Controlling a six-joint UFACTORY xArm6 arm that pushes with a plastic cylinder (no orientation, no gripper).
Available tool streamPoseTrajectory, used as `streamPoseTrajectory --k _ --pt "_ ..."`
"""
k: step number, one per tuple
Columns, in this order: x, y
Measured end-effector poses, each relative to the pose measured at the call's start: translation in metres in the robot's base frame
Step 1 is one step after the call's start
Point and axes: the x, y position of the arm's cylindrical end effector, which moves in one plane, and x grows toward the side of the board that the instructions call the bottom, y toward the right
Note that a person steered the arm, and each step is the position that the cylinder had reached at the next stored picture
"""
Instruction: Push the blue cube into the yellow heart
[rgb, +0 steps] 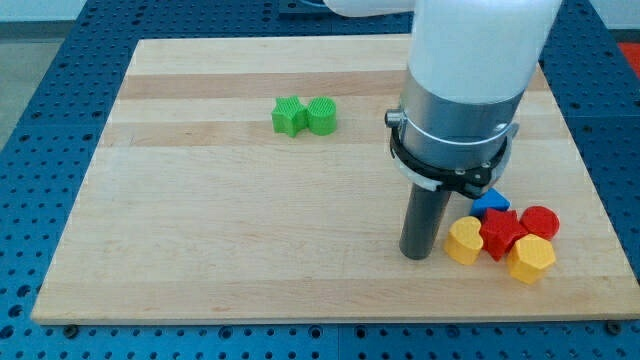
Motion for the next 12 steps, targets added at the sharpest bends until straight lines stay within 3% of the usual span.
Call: streamPoseTrajectory --k 1,3,7,10,12 --pt "0.046 0.03" --pt "0.057 0.037" --pt "-0.011 0.053" --pt "-0.01 0.09" --pt "-0.038 0.102"
